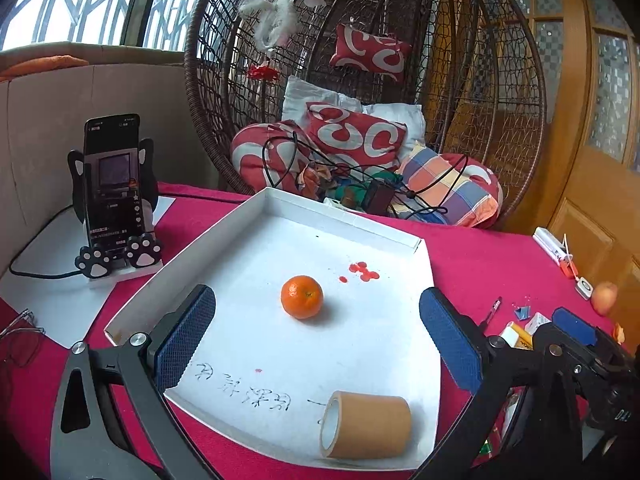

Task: Organize rigid objects
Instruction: 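Grasp the white pill bottle with the left gripper while the right gripper moves toward the medicine box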

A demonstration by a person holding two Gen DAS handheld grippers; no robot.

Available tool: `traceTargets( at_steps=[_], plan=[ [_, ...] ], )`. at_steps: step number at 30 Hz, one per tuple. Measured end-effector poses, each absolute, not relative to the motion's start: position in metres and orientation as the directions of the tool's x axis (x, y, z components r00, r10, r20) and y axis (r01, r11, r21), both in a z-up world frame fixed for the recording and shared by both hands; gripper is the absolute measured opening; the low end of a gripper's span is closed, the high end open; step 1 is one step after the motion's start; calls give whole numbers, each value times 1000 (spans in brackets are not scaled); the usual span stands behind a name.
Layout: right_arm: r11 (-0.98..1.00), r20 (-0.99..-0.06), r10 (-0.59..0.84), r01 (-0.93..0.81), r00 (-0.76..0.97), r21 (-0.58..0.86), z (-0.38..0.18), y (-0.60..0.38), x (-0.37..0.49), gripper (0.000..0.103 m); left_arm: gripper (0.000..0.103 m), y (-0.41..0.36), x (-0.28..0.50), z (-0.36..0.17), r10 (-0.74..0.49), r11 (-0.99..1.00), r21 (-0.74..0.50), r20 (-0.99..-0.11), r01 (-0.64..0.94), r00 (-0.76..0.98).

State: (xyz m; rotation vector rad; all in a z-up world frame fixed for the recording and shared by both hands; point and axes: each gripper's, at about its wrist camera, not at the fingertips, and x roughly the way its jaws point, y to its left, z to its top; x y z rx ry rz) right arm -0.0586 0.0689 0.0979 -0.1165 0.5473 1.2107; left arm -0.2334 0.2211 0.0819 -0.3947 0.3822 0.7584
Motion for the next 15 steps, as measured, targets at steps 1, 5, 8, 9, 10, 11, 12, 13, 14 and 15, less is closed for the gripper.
traceTargets(
  at_steps=[1, 5, 8, 9, 10, 11, 12, 13, 14, 15],
  plan=[
    [379, -455, 854, -901, 254, 209, 98, 64, -53, 103, 103, 215, -229, 83, 562, 687, -201, -462, -698, 686],
    [454, -431, 838, -865, 334, 212, 97, 39, -32, 103, 103, 191, -213, 86, 481, 765, -196, -461, -614, 746],
    [512, -413, 819, -832, 399, 212, 97, 16, -17, 103, 103, 175, -202, 84, 424, 802, -207, -464, -561, 778],
    [529, -412, 812, -820, 414, 218, 96, 9, -11, 103, 103, 169, -198, 83, 402, 813, -213, -468, -542, 787],
    [547, -413, 803, -806, 429, 226, 95, 2, -5, 103, 103, 163, -194, 81, 374, 826, -220, -475, -519, 796],
    [564, -415, 795, -792, 443, 235, 94, -5, 2, 103, 103, 155, -188, 78, 344, 839, -226, -486, -495, 804],
    [581, -419, 785, -777, 456, 242, 92, -12, 8, 103, 103, 148, -183, 76, 317, 851, -227, -498, -474, 807],
    [598, -424, 775, -763, 470, 247, 90, -18, 14, 103, 103, 140, -178, 73, 293, 863, -223, -509, -453, 809],
    [615, -428, 763, -747, 484, 251, 88, -25, 19, 103, 103, 132, -173, 71, 276, 874, -216, -517, -436, 810],
    [632, -433, 751, -732, 499, 254, 86, -30, 24, 103, 103, 124, -168, 69, 262, 884, -205, -525, -420, 809]
  ],
)
